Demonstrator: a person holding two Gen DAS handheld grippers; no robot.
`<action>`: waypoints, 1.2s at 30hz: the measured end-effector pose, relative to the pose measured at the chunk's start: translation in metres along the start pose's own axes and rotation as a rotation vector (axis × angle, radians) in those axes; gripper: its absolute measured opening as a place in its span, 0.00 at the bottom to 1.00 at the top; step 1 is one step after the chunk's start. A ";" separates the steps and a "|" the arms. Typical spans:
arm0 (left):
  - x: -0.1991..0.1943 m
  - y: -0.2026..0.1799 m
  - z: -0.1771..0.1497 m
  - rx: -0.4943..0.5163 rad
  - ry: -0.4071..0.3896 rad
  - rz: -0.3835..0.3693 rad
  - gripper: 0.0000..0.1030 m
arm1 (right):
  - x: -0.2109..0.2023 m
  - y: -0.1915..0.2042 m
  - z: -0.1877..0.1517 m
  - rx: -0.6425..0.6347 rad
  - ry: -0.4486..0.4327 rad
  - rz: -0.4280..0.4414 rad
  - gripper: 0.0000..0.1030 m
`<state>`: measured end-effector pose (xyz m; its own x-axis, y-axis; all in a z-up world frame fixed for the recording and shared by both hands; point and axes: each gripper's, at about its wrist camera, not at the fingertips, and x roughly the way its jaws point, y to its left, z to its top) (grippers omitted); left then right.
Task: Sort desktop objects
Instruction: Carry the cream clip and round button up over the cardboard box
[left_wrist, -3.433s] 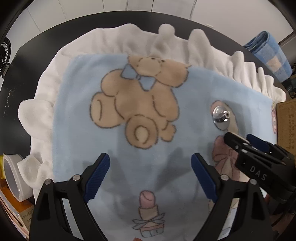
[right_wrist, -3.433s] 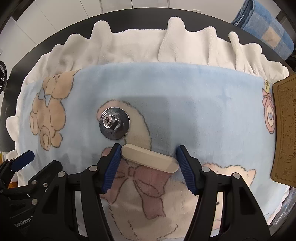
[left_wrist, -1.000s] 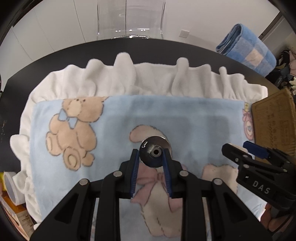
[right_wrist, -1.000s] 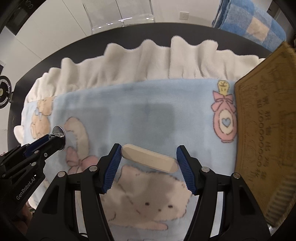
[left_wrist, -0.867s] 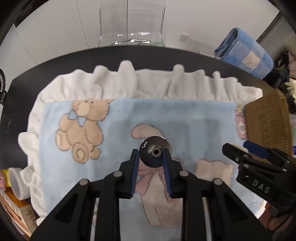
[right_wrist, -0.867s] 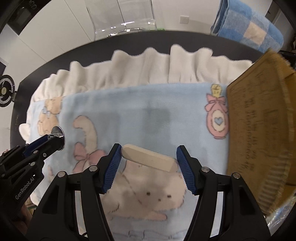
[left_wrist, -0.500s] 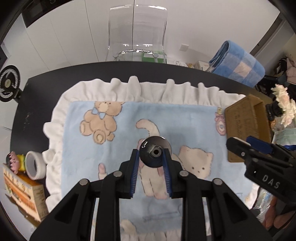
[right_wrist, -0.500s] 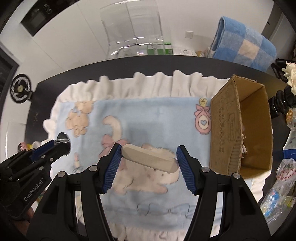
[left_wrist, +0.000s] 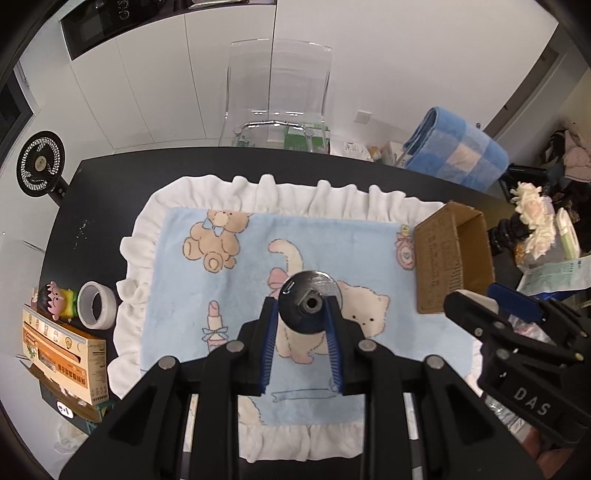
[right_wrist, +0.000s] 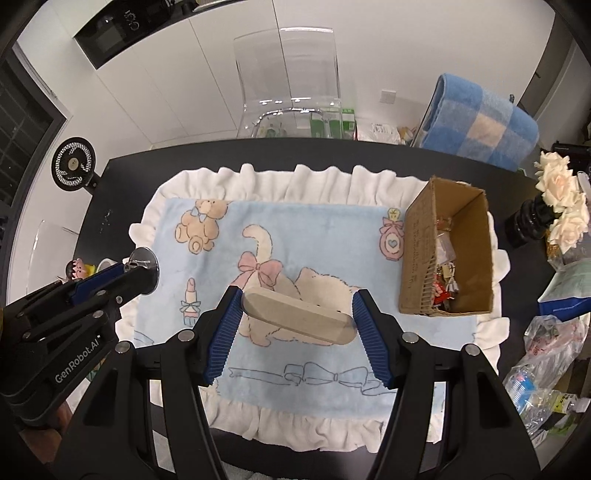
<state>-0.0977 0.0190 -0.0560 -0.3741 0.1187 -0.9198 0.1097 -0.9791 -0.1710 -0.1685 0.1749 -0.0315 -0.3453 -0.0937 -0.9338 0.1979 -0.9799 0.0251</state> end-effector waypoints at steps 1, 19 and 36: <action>-0.001 -0.002 0.000 0.002 -0.003 0.001 0.24 | -0.001 -0.001 -0.001 0.002 -0.004 -0.003 0.62; 0.038 -0.108 0.015 0.066 0.033 -0.033 0.24 | 0.005 -0.108 -0.007 0.070 0.000 -0.026 0.62; 0.090 -0.201 0.040 0.075 0.063 -0.041 0.24 | 0.035 -0.209 0.003 0.082 0.040 -0.016 0.62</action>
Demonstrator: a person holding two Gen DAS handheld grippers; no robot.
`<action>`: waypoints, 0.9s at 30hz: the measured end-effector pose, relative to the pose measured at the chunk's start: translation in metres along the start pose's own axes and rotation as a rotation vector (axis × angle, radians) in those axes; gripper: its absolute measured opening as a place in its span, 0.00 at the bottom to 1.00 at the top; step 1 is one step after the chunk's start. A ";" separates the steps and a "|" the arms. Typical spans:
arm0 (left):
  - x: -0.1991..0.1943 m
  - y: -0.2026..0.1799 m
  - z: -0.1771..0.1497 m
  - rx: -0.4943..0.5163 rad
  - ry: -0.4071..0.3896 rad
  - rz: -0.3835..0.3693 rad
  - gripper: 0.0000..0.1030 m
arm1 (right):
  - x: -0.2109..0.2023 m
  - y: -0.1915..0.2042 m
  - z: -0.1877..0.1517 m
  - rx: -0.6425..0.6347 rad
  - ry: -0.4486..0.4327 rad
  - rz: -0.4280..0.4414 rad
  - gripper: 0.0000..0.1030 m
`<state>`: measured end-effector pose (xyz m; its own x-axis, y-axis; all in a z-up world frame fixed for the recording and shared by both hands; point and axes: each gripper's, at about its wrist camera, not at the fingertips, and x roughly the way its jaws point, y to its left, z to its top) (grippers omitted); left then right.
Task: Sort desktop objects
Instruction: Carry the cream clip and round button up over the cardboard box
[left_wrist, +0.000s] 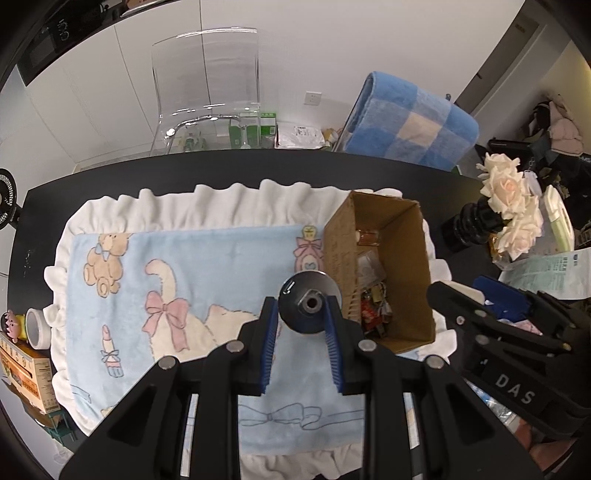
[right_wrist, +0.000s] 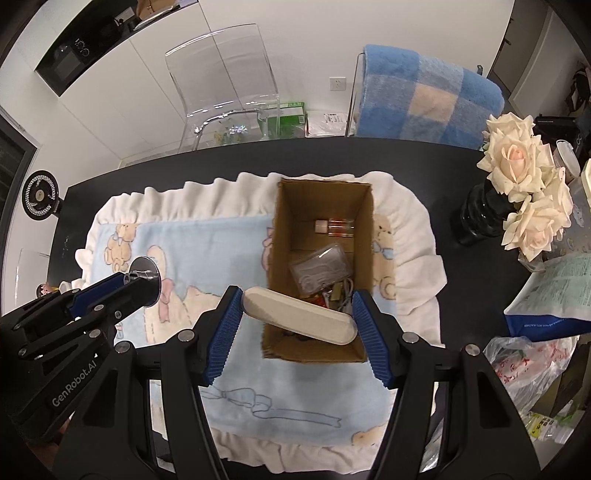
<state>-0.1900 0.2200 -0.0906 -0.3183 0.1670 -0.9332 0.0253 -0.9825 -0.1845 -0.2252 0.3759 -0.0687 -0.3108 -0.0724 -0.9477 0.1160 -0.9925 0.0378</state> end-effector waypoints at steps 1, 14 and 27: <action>0.001 -0.002 0.001 -0.001 0.000 0.001 0.24 | 0.001 -0.003 0.001 0.001 0.001 0.000 0.62; 0.009 -0.008 0.007 0.000 0.003 0.025 0.24 | 0.014 -0.020 0.008 0.007 0.014 -0.008 0.62; 0.005 -0.012 0.007 0.022 0.002 0.032 0.24 | 0.012 -0.033 0.010 0.039 0.004 -0.073 1.00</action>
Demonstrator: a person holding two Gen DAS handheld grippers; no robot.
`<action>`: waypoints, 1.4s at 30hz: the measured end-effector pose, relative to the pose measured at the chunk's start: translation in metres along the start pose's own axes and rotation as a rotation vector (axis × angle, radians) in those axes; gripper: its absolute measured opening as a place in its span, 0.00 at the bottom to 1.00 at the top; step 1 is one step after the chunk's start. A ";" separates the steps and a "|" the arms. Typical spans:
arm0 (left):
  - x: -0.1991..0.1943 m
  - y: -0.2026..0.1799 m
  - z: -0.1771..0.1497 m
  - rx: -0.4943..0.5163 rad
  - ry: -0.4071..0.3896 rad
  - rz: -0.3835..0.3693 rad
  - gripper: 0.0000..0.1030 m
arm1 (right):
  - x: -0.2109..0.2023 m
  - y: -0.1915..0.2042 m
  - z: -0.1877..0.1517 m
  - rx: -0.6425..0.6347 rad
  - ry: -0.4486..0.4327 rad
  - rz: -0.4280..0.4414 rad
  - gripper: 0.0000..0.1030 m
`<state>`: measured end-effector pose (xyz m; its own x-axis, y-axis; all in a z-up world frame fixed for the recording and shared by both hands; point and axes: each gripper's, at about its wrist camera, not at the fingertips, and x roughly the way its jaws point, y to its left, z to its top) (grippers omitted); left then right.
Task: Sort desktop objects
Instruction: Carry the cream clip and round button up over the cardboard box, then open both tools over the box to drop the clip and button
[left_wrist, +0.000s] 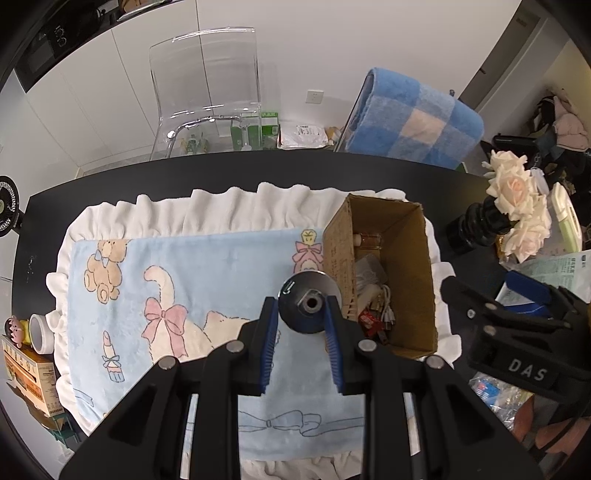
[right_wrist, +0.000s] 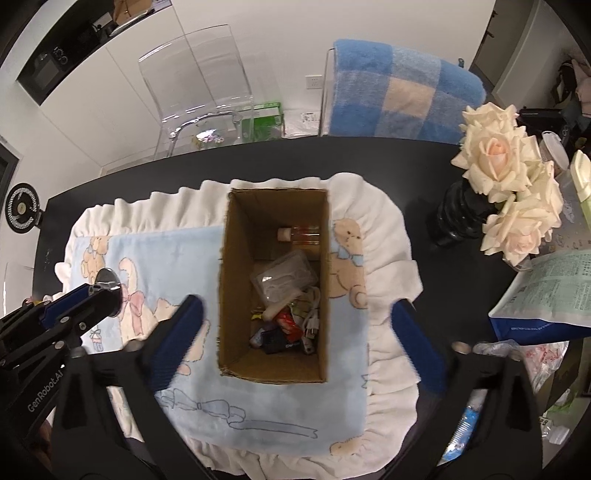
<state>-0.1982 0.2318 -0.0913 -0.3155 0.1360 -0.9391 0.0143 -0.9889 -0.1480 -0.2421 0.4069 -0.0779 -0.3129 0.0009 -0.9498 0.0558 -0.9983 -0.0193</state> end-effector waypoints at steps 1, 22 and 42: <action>-0.001 -0.002 0.000 0.003 -0.001 -0.001 0.24 | 0.000 -0.002 0.000 0.000 0.002 -0.009 1.00; 0.013 -0.084 0.007 0.101 0.010 -0.056 0.24 | -0.014 -0.079 -0.023 0.087 0.010 -0.056 1.00; 0.023 -0.115 0.008 0.118 0.031 -0.064 0.25 | -0.008 -0.111 -0.029 0.112 0.026 -0.046 1.00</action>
<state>-0.2145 0.3486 -0.0937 -0.2827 0.1988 -0.9384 -0.1175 -0.9781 -0.1718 -0.2187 0.5193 -0.0775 -0.2883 0.0467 -0.9564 -0.0646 -0.9975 -0.0292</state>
